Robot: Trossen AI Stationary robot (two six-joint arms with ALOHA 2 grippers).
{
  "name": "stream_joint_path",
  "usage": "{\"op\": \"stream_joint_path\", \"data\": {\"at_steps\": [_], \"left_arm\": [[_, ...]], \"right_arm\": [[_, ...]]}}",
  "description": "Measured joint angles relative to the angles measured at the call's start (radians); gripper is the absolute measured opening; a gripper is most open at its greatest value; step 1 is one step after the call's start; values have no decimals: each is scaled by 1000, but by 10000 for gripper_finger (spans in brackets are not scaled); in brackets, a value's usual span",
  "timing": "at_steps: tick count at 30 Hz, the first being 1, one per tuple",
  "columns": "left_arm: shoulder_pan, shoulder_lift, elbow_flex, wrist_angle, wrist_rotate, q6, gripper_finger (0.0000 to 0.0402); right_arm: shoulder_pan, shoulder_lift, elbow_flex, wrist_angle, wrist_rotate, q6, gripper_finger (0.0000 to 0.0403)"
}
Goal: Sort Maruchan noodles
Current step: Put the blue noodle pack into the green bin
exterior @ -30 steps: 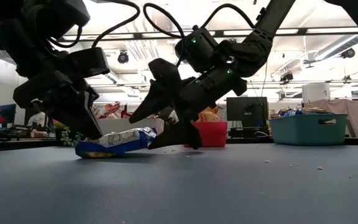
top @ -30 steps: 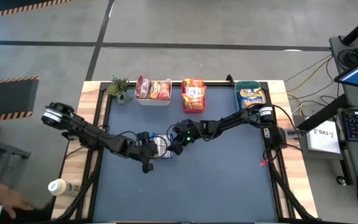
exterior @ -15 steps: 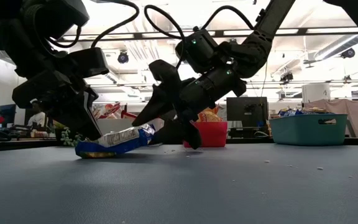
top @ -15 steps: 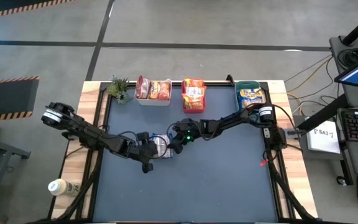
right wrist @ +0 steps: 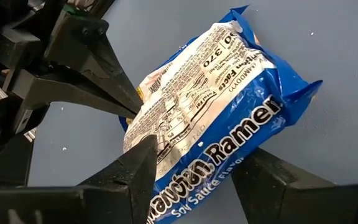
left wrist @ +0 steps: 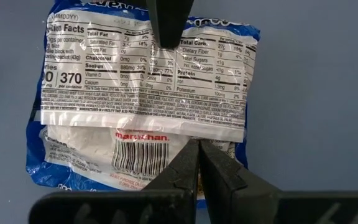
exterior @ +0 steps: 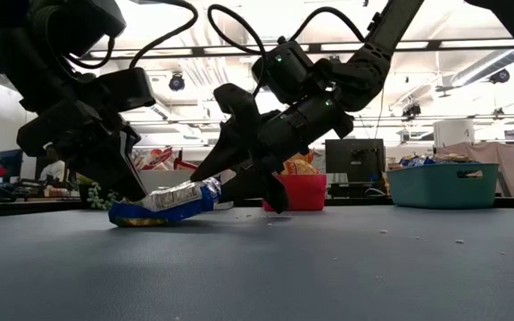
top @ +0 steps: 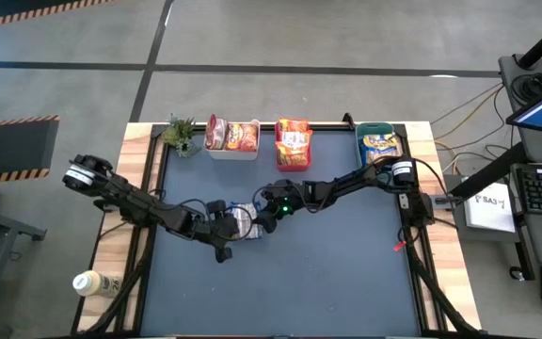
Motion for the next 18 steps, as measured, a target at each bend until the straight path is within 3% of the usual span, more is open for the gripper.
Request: {"op": "stream_joint_path", "data": {"at_steps": [10,18], "left_arm": [[-2,-4,1,4,-3,6,0],[-19,-55,6,-24,-5,12,0]], "right_arm": [[0,0,0,0,1,1,130],[-2,-9,0,1,0,-21,125]]}}
